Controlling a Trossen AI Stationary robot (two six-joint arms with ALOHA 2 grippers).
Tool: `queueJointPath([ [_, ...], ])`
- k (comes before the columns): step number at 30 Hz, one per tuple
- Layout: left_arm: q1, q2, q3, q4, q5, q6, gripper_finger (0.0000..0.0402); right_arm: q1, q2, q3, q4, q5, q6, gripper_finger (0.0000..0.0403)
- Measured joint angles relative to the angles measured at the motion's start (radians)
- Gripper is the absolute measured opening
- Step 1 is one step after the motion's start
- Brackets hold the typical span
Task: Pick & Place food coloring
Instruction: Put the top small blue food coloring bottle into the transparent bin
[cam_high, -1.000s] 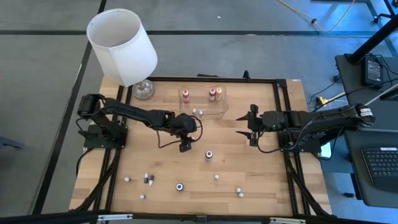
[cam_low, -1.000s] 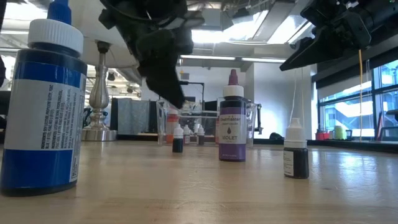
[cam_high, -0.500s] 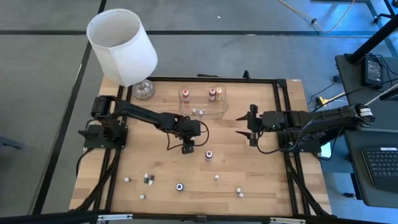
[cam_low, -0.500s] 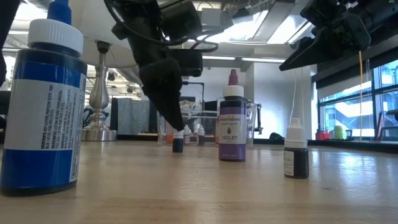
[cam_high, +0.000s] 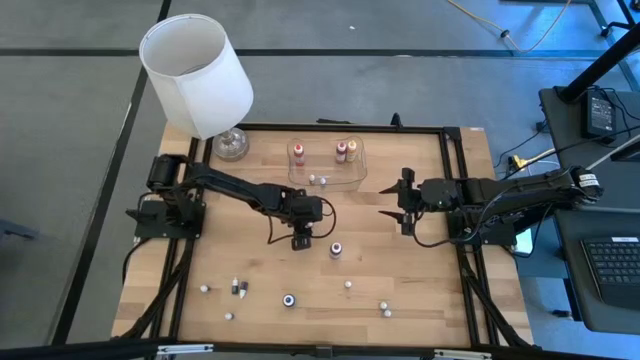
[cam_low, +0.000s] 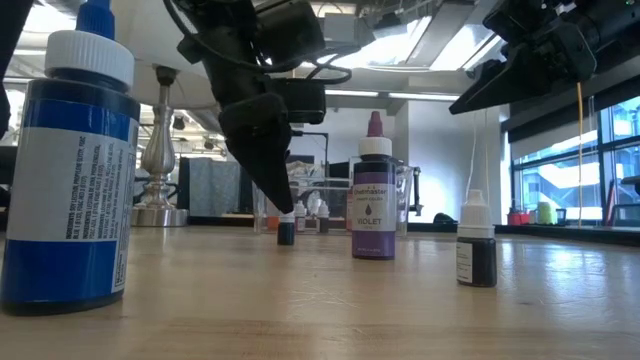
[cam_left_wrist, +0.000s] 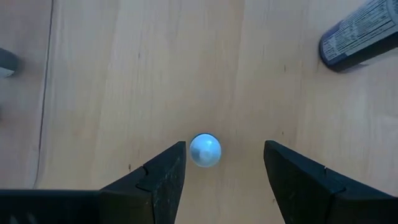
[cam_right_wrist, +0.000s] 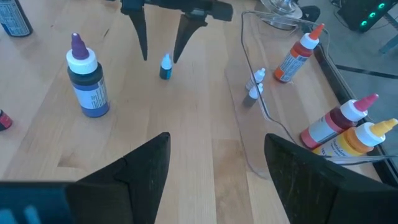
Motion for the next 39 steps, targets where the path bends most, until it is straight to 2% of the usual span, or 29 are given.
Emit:
queueJointPath([
  [8,-0.002,0.0,0.0,0.0,-0.074,-0.02,0.0203,0.0,0.0,0.0,0.0,0.0,0.0,0.0261],
  [13,-0.003,0.006,0.0,-0.001,-0.078,-0.019,0.0185,0.0,0.0,0.0,0.0,0.0,0.0,0.0261],
  [39,-0.003,-0.013,0.013,-0.012,-0.074,0.026,0.0042,0.0,0.0,0.0,0.001,0.0,-0.001,0.0261],
])
